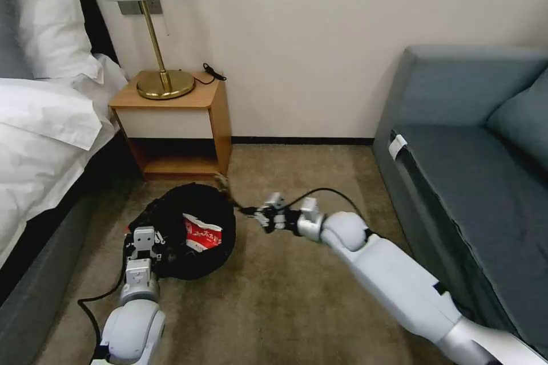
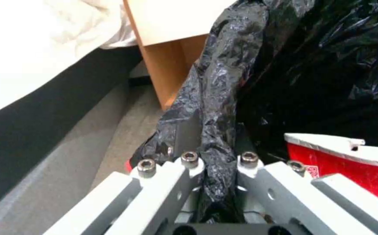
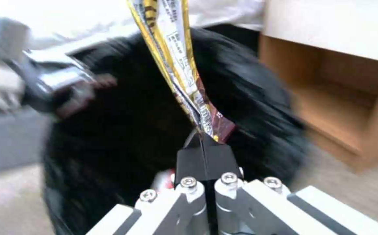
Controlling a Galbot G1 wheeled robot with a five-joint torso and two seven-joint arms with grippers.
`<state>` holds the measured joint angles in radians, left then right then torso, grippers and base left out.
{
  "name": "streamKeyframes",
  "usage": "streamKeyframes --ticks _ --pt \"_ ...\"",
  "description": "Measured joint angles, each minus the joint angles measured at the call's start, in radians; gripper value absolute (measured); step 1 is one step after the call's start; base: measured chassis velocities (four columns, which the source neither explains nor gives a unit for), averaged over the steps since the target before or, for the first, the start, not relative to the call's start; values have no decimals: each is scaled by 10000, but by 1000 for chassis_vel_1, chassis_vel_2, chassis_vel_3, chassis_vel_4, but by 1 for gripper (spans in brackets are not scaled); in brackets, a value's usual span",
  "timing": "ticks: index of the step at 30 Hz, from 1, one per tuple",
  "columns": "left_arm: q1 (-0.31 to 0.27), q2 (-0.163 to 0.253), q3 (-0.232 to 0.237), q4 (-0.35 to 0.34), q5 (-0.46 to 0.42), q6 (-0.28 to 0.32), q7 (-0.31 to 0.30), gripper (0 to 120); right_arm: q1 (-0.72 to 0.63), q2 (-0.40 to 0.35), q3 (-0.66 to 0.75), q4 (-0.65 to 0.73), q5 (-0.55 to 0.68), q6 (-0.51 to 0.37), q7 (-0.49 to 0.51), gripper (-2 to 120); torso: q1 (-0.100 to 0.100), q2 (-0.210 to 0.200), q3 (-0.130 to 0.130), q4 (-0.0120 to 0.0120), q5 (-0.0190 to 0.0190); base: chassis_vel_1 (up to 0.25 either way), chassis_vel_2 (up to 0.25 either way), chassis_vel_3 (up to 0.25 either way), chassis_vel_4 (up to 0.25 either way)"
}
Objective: Pick up the trash bin, then pick up the garbage on the floor and place it into the trash bin.
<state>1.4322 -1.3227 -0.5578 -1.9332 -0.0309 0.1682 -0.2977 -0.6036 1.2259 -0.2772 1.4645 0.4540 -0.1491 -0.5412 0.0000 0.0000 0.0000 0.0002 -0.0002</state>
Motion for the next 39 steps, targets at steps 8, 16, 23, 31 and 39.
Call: streamKeyframes --ticks 8,16,23,31,39 --pt "-15 -76 116 -105 61 -6 10 0 177 540 -525 -648 -230 58 32 0 0 0 0 -2 0 0 0 0 0" --pt "-88 -82 129 -112 56 -23 13 0 -25 621 -610 -1248 -943 386 176 -2 0 0 0 -3 3 0 0 0 0" --pt "-173 -138 236 -11 50 -35 13 0 -158 604 -575 -1284 -1152 486 355 25 0 0 0 -3 2 0 0 0 0" --pt "-152 -125 159 66 -38 -90 -15 0 -289 596 -284 -997 -1272 521 450 57 0 0 0 -3 3 0 0 0 0" --pt "-110 -120 -42 11 -552 -95 -168 0 -512 427 540 -403 -1316 522 492 84 0 0 0 -3 4 0 0 0 0"
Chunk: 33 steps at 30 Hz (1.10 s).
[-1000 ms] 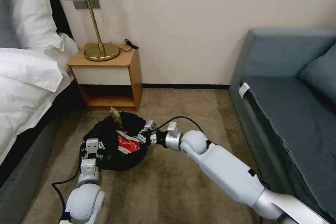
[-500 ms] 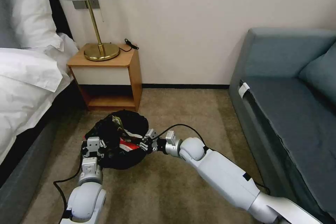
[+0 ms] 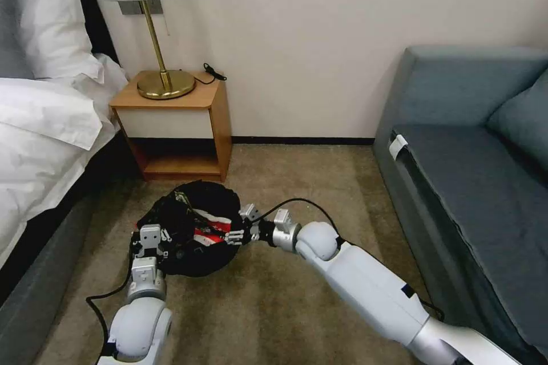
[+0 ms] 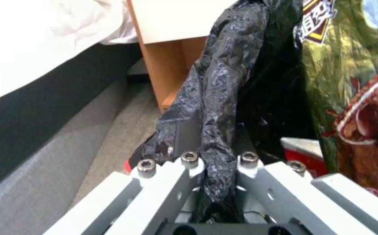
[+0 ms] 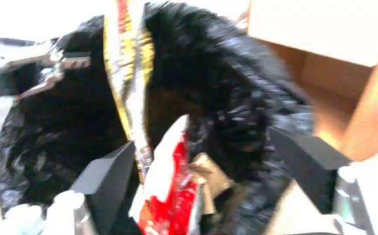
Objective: Pick up the trash bin, then pick up the garbage on the floor and place it into the trash bin.
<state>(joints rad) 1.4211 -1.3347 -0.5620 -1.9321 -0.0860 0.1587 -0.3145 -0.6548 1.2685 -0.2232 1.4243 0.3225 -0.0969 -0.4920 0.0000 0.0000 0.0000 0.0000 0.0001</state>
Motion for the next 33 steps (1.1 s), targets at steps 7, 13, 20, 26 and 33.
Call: streamKeyframes --ticks 7,13,20,26,33 --pt "8 -255 -97 -36 -1010 31 -331 0 -540 -126 1403 675 159 -7 25 100 0 0 -1 0 0 0 0 0 0" --pt "-116 -544 -195 -31 -2049 175 -817 0 -956 -158 2374 926 326 -3 39 100 0 0 0 0 0 0 0 0 0" --pt "-623 -876 -539 54 -3755 652 -1941 0 -1858 -412 3555 1397 517 -5 -29 100 0 0 -1 -2 0 0 0 0 0" --pt "-1267 -822 -775 206 -5086 1087 -2989 0 -2312 -437 4050 1645 477 -4 -130 100 0 0 0 0 1 0 0 0 0" --pt "-2038 -753 -876 658 -6626 1305 -3741 0 -2291 -283 4709 1643 350 -6 -126 100 0 0 0 2 1 0 0 0 0"
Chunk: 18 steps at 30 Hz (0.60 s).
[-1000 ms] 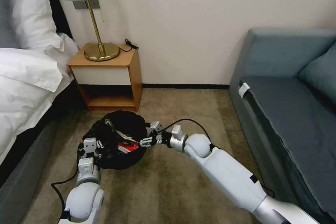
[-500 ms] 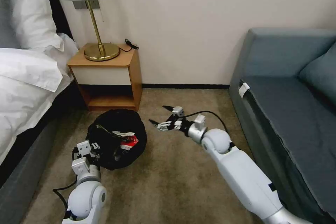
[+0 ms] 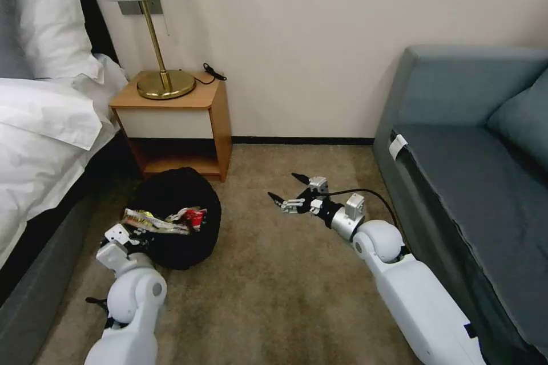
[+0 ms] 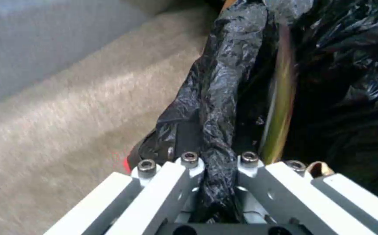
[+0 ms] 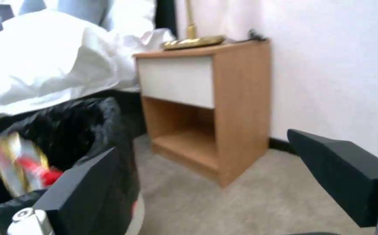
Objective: Pick up the trash bin, then pick up the garbage on the floor and place it into the trash bin.
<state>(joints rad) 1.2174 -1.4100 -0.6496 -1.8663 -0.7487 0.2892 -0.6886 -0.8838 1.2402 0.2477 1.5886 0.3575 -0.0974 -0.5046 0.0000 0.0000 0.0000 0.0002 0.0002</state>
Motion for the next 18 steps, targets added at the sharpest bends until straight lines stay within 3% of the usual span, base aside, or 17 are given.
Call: streamKeyframes --ticks 8,16,18 --pt "-1138 -79 123 1520 -1179 -36 -1128 0 -574 -230 1055 284 -29 1 -54 100 0 0 0 -4 -1 0 0 0 0" --pt "-1651 130 392 2139 -1465 541 -1427 0 -1046 -65 1696 564 -196 19 -58 100 0 0 -1 1 5 0 0 0 0" --pt "-1717 171 471 2149 -1431 651 -1357 7 -1164 -64 1815 635 -226 19 -55 100 0 0 -1 -2 3 0 0 0 0"
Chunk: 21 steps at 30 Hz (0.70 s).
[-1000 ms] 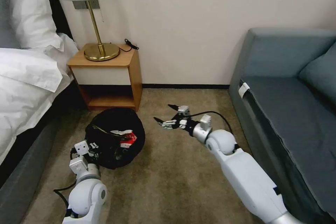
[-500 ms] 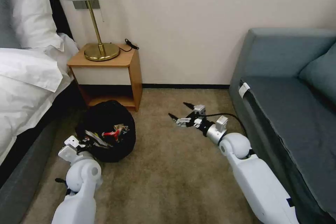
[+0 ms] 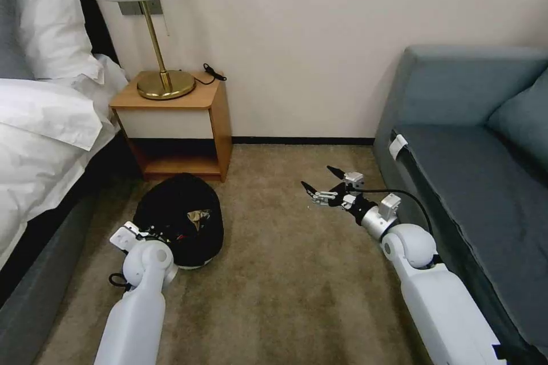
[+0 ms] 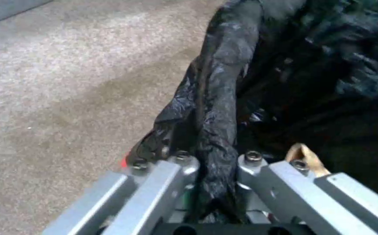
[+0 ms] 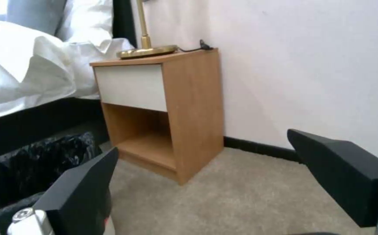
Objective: Pick up the trash bin, then pick up the garbage on the floor and place it into the trash bin.
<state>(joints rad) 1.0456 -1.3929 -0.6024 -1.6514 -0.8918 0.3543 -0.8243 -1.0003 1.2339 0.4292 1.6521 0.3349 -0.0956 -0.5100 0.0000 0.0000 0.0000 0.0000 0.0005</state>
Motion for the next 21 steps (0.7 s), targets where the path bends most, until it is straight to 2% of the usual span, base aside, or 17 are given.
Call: streamKeyframes --ticks 1,3,5,8,9,10,14,15,17,20,21 --pt "0 0 0 0 0 0 0 7 0 0 0 0 0 0 0 100 0 0 0 0 0 0 0 0 0" --pt "41 112 102 -85 342 105 294 18 -93 0 127 44 -13 0 20 100 0 -1 1 -4 -6 0 0 0 0" --pt "66 141 115 -117 444 120 365 19 -104 0 145 51 -12 0 25 100 0 -1 1 -4 -8 0 0 0 0" --pt "389 518 153 -467 1882 171 1205 34 -192 35 241 100 267 -18 248 100 0 0 0 -1 -6 0 0 0 0" --pt "575 715 151 -632 2628 170 1692 41 -230 65 250 119 497 -44 443 100 0 0 0 -1 -6 0 0 0 0" --pt "575 715 151 -632 2628 170 1692 41 -230 65 250 119 497 -44 443 100 0 0 0 -1 -6 0 0 0 0" --pt "1163 1403 173 -1260 4183 102 3094 57 -445 121 335 210 1095 -135 858 100 0 0 0 0 -4 0 0 0 0" --pt "1163 1403 173 -1260 4183 102 3094 57 -445 121 335 210 1095 -135 858 100 0 0 0 0 -4 0 0 0 0" --pt "1462 1620 153 -1581 5162 -83 3594 66 -589 151 425 253 1312 -148 1011 100 0 0 0 -1 -7 0 0 0 0" --pt "2145 1845 124 -2205 7028 -696 4432 79 -913 278 578 441 1649 -187 1427 100 0 0 0 0 -6 0 0 0 0" --pt "2145 1845 124 -2205 7028 -696 4432 79 -913 278 578 441 1649 -187 1427 100 0 0 0 0 -6 0 0 0 0"
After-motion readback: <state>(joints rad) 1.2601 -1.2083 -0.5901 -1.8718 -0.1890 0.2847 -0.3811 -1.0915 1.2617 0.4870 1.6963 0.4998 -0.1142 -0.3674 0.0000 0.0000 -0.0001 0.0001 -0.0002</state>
